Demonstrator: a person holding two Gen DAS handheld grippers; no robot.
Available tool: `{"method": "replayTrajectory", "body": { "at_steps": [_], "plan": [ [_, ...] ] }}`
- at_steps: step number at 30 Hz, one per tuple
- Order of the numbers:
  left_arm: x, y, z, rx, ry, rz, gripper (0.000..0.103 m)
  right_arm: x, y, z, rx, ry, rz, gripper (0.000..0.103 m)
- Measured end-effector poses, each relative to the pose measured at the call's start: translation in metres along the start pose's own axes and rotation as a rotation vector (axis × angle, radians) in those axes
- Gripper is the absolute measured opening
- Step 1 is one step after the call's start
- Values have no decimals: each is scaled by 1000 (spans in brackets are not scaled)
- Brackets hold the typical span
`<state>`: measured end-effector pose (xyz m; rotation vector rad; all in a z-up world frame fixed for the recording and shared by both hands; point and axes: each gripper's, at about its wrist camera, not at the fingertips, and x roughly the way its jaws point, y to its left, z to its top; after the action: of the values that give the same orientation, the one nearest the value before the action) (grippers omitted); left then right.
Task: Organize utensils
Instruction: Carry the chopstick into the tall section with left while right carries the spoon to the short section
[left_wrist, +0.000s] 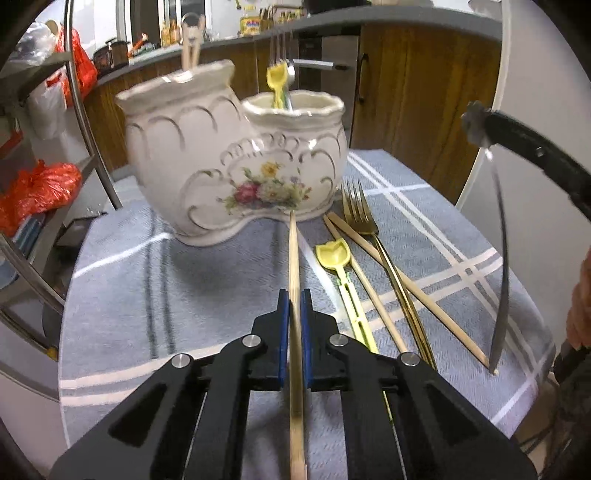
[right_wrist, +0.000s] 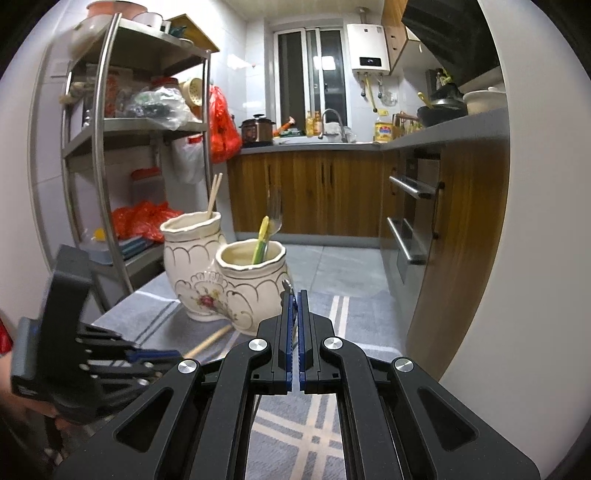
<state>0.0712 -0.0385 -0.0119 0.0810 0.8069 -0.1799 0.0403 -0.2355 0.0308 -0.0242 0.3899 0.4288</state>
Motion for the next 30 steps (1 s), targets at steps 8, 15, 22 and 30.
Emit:
{"method": "replayTrajectory", "body": {
  "at_steps": [8,15,22,30],
  "plan": [
    [-54,20,3,-13,-216,-79,6,-11,4,6,13,-46,-14,3],
    [-85,39,3,-42,-411,-71,6,-31,17,20,-20,-167,-71,3],
    [-97,52,14,-58,-549,-68,6,-22,22,52,-5,-220,-106,3],
    [-105,71,50,-72,-614,-84,6,12,27,86,17,-262,-94,3]
  ]
}}
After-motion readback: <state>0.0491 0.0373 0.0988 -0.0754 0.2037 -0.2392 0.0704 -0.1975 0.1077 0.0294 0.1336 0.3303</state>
